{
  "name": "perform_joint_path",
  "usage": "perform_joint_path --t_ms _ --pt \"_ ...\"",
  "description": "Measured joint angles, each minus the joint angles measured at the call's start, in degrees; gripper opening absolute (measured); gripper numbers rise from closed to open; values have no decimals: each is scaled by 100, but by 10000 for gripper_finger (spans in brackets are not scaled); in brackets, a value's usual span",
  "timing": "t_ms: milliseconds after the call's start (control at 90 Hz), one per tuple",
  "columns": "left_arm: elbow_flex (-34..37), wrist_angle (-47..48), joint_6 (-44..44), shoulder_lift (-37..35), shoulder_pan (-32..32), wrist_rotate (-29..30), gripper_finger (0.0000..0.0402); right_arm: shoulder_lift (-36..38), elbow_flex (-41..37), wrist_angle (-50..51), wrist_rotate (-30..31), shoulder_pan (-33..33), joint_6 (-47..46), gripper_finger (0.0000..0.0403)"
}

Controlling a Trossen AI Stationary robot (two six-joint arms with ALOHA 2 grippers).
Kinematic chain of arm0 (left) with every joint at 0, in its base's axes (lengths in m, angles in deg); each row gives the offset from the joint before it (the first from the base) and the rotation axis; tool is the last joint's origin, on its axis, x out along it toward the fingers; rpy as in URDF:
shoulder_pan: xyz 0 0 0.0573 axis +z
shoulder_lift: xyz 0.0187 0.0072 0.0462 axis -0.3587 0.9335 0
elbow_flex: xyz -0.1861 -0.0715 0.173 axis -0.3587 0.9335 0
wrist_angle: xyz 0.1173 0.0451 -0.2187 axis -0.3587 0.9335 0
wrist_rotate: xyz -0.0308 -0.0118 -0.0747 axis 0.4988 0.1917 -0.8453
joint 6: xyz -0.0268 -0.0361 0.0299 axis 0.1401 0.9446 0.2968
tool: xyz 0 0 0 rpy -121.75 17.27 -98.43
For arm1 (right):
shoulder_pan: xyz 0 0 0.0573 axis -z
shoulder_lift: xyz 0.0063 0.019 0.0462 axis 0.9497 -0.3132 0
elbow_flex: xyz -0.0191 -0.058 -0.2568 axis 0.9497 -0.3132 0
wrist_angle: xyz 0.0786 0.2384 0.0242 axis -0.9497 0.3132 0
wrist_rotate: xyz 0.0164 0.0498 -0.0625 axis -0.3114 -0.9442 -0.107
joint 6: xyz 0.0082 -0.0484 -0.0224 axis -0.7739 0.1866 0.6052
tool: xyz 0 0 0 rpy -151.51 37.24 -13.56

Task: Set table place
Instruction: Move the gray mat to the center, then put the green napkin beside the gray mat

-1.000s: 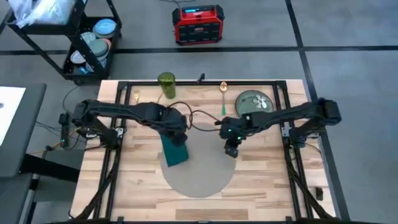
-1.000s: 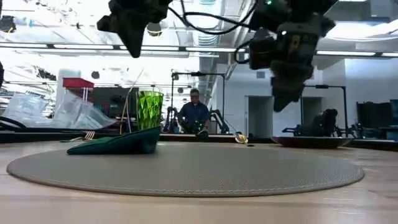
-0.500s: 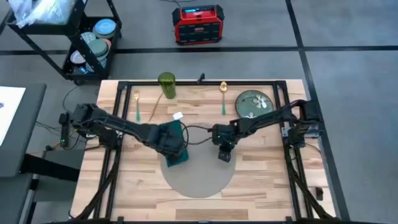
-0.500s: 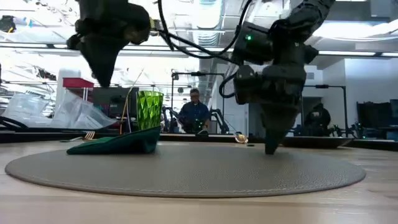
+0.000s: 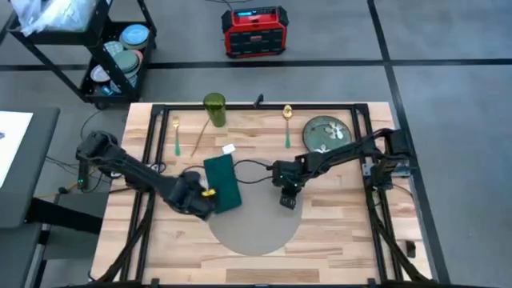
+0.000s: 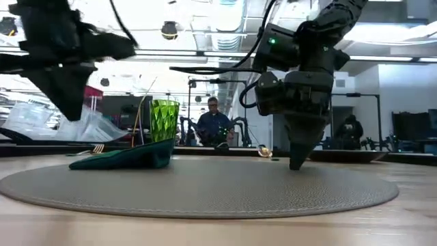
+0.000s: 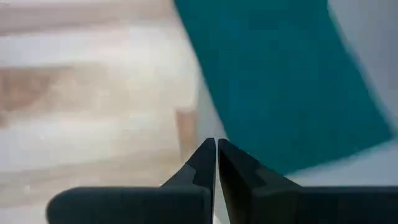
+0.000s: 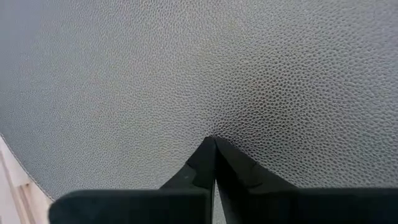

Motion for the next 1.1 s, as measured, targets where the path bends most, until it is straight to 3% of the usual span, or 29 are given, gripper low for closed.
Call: perform_joint_path --t_ms 156,311,578,811,933,1100 --pt "943 -546 -130 -1124 419 466 5 -2 -4 -40 -6 0 31 0" --pt "1817 -1183 -7 -1990 832 1110 37 -9 -9 -65 -103 7 113 0" --pt "2712 -2527 -785 -2381 1647 1121 92 -11 -10 -75 -121 20 129 0" --pt "2921 -3407 -2338 -2384 2581 -46 101 -15 -11 -82 -234 57 159 0" --pt "2920 -3559 -2975 -2379 3113 -278 101 -15 -11 -77 -245 59 181 0" --pt "2920 -3654 -3897 -2240 3847 -1201 101 -15 -11 -48 -277 94 276 0"
